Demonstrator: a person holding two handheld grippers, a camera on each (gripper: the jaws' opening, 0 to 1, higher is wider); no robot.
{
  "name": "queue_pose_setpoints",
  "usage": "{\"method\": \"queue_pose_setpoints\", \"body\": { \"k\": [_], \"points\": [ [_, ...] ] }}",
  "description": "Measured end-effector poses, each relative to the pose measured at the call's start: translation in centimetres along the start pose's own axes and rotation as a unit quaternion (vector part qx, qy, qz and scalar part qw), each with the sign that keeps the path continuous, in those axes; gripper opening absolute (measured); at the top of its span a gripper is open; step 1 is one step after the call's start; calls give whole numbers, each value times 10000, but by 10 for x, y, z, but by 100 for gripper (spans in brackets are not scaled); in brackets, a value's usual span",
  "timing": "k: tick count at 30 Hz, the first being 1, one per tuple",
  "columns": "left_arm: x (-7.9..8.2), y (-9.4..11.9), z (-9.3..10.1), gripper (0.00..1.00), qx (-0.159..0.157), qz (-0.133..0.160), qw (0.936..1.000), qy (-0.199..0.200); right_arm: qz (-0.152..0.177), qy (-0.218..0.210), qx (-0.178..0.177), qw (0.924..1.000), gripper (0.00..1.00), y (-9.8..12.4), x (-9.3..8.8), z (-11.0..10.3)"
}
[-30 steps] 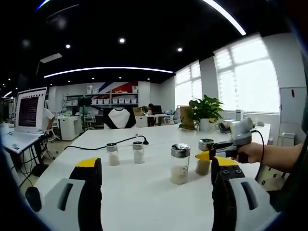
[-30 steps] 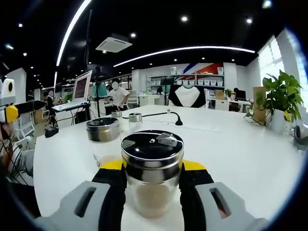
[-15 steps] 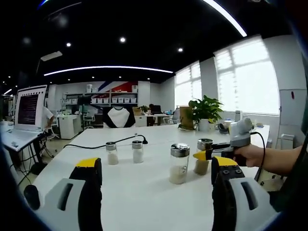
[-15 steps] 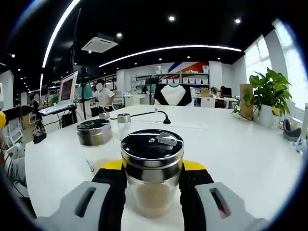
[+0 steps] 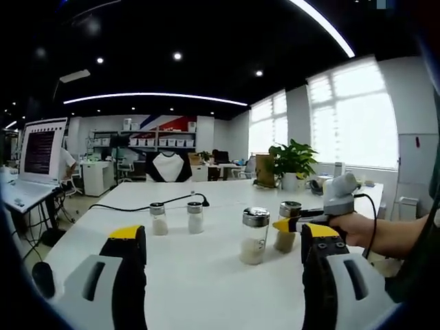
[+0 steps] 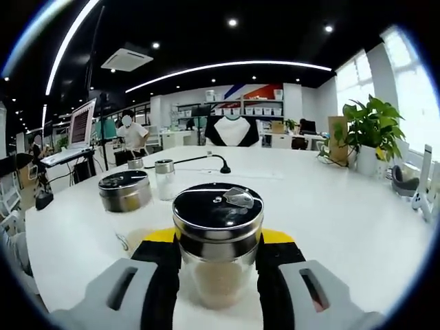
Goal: Rotate the seasoning bottle until the label or dispensing opening points toward the visible target arrow and the bottle remains upright within the marked orientation range
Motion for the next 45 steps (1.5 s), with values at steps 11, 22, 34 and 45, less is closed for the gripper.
{"method": "queue_pose_setpoints", "body": {
  "k": [11,22,34,45],
  "points": [
    [0,-1,0,99,-4,-2,10000,3,-33,-56,-60,10000,42,1,0,0],
    [0,2,0,97,40,20,10000,-7,-77,-203,-73,9997,51,1,0,4],
    [1,5,-2,97,65,61,9999,101,79,194,273,9994,58,17,10,3],
    [-1,5,-2,96,90,26,9999,119,-8,157,1130,9935,65,24,11,19]
  ]
}}
Point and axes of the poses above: the point that each gripper's makers call its tool centre point, and the gripper's own axes: y roughly backward along the fingers, z roughly to its right, x roughly out of its top, the point moved 7 cm from there along y, roughly backward along the fingers, and after that the axes turned 11 degrees about -z, right-handed, at the moved point
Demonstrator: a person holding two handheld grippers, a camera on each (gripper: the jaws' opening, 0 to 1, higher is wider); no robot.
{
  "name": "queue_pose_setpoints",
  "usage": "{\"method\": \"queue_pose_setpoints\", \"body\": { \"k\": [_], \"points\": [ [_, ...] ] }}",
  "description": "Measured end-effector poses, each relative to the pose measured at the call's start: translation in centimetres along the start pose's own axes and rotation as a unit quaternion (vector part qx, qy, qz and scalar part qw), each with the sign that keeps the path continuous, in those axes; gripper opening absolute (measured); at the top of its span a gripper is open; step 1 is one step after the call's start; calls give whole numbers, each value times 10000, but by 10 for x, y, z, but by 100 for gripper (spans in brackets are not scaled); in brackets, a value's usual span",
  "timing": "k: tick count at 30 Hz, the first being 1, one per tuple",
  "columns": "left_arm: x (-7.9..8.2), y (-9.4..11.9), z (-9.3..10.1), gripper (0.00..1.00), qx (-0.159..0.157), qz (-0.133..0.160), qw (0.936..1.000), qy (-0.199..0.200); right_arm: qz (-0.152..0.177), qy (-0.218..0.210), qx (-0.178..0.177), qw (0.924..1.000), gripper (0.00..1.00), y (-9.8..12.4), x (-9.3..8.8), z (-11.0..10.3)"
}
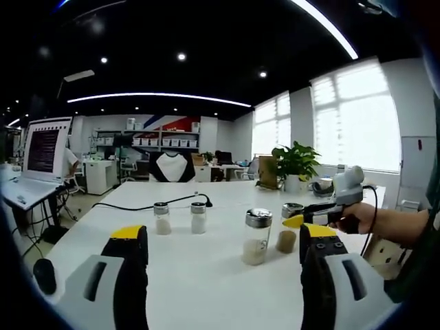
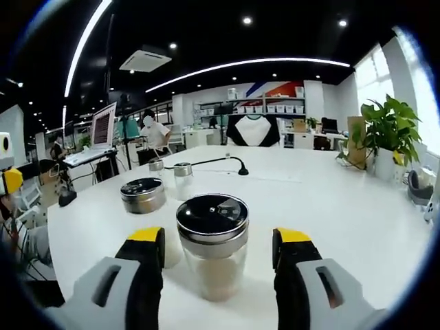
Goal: Rotate the seasoning bottle until the label or dispensing opening points toward the visible target arrow and the bottle remains upright within the marked orientation range
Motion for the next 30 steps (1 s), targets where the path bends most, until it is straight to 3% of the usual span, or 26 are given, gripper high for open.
{"method": "queue_pose_setpoints", "body": {
  "k": [3,9,12,16,22,24,25,30],
  "points": [
    [0,1,-1,96,25,2,10000,24,-142,-197,366,9990,66,0,-1,1],
    [0,1,-2,96,32,-19,10000,11,-49,382,579,9976,64,1,4,2],
    [1,2,-4,96,101,8,9999,0,-245,704,817,9939,60,-2,1,2],
    [2,3,-5,96,116,-1,9999,-17,-368,776,1270,9882,61,-6,-2,2],
    [3,4,-5,96,129,5,9999,-61,-410,1091,1556,9809,61,-9,-1,5],
    [3,4,-6,96,136,3,9999,-71,-255,1029,1807,9778,61,-9,2,3],
    [4,4,-6,96,134,10,9999,-82,-99,830,1803,9801,60,-10,6,6],
    [5,5,-6,96,53,-11,9998,-176,-50,1335,1994,9708,64,-14,10,11]
  ]
}}
Point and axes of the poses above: the point that each gripper's makers call its tool centre point, and the gripper's own axes: y roughly backward along the fingers, z roughly to its right, x roughly out of its top, the point moved 7 cm from there along y, roughly backward along the fingers, and after that the axes turned 11 degrees about -z, right-handed, at the moved point
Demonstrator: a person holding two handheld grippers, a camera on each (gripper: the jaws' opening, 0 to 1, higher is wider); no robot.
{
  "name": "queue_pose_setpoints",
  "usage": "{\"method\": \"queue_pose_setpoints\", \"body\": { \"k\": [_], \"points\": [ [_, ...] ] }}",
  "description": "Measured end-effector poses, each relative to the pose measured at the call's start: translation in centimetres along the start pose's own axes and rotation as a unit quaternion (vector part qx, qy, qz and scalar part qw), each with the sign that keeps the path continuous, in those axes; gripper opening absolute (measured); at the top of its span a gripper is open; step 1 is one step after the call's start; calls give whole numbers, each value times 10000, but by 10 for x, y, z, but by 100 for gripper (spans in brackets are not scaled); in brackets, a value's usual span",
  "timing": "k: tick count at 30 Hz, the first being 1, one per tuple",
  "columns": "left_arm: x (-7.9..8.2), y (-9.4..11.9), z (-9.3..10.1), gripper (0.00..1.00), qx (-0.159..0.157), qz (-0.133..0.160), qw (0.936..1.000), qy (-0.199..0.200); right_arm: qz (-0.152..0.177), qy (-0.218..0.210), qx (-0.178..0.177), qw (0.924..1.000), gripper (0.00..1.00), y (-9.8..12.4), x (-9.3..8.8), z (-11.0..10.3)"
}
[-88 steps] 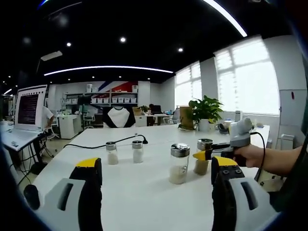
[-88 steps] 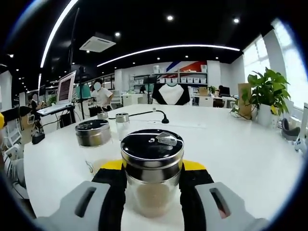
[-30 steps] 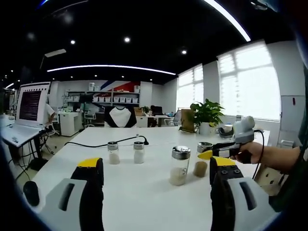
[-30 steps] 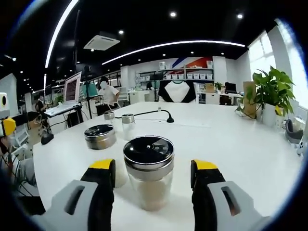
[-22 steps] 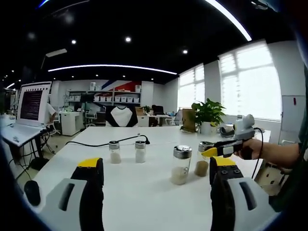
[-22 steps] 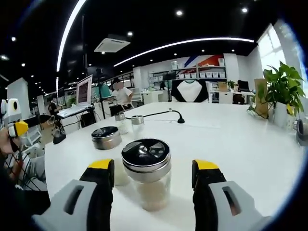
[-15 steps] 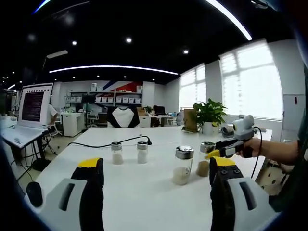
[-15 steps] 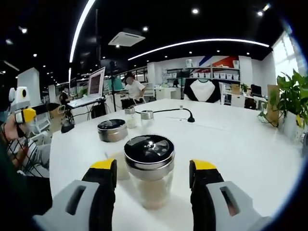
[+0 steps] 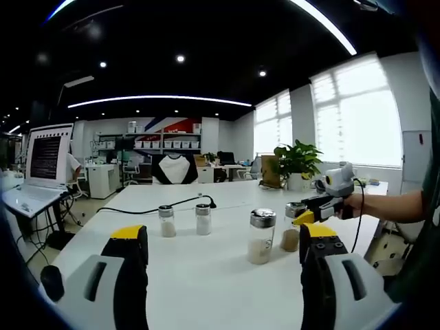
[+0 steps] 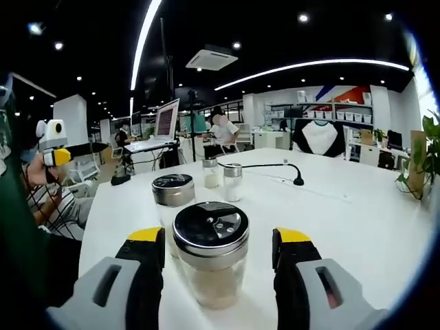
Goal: Rotate the seasoning bottle until the label or dispensing opening points toward the visible target arrow and the bottle remains upright within the marked orientation range
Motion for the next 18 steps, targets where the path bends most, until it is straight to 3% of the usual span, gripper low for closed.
{"method": "queue_pose_setpoints", "body": {
  "k": [1,7,11,18],
  "points": [
    [0,1,0,96,-3,-5,10000,-11,29,5,274,9996,64,-1,0,-2],
    [-3,2,-1,96,33,-44,10000,16,47,-58,555,9984,58,-2,1,1],
    [-5,1,-1,96,-2,-47,10000,79,-123,27,609,9981,54,-9,-4,-1],
    [-4,-2,-2,96,-43,-45,10000,29,-86,-69,639,9979,48,-12,-6,0]
  ]
}}
Point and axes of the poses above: the point that each gripper's makers call its tool centre point, and the gripper's own axes: y roughly backward along the fingers, z roughly to its right, x roughly out of its top, the point moved 7 cm from there along y, roughly backward along the fingers, and after that the axes turned 11 degrees about -z, right-handed, at the moved point
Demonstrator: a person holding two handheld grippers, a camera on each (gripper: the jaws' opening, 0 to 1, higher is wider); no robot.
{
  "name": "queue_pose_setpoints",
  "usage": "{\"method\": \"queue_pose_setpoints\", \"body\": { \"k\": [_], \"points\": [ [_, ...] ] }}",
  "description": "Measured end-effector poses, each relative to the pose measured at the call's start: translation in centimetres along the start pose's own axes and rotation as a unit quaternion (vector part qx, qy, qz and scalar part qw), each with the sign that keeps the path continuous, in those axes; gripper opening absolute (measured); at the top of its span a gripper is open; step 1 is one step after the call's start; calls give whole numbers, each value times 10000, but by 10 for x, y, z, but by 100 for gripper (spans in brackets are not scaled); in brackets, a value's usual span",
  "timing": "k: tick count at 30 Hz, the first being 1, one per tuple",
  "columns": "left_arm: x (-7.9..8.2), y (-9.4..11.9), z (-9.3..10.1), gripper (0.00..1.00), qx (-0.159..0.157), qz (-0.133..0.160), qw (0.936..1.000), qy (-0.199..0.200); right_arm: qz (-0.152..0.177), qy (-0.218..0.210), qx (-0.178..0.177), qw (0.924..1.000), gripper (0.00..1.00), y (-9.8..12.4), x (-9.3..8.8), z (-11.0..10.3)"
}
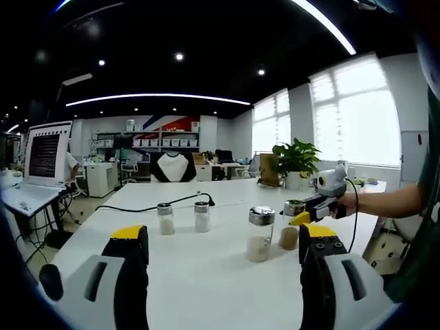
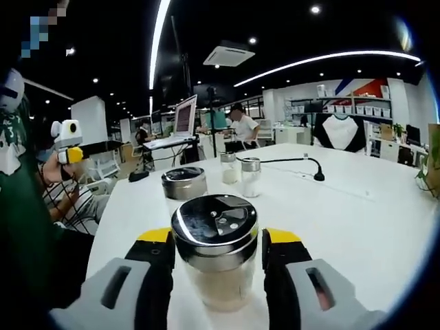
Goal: Rotate the seasoning bottle until the label or dispensing opening points toward the visible target arrow and the bottle remains upright within the marked orientation range
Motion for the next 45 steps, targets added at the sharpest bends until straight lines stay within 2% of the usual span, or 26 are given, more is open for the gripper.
{"method": "queue_pose_setpoints", "body": {
  "k": [2,12,25,34,45],
  "points": [
    [0,-1,0,96,-16,-7,10000,-1,103,-18,86,9999,44,0,0,0],
    [1,-6,3,95,-50,-7,10000,20,106,147,84,9998,43,0,-1,-1],
    [3,-5,6,95,-37,35,10000,58,112,129,-5,9999,42,0,-1,-2],
    [2,-6,8,95,-70,15,9999,73,21,153,-237,9996,42,-1,0,-5],
    [1,-7,8,95,-100,9,9999,53,59,77,-602,9981,42,-2,-1,-6]
  ]
}}
Point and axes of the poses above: the point that each gripper's makers call its tool centre point, and the gripper's own axes: y roughly backward along the fingers, z roughly to its right, x roughly out of its top, the point moved 7 cm from there along y, roughly backward along the fingers, and after that the axes turned 11 degrees about -z, right-handed, at the moved point
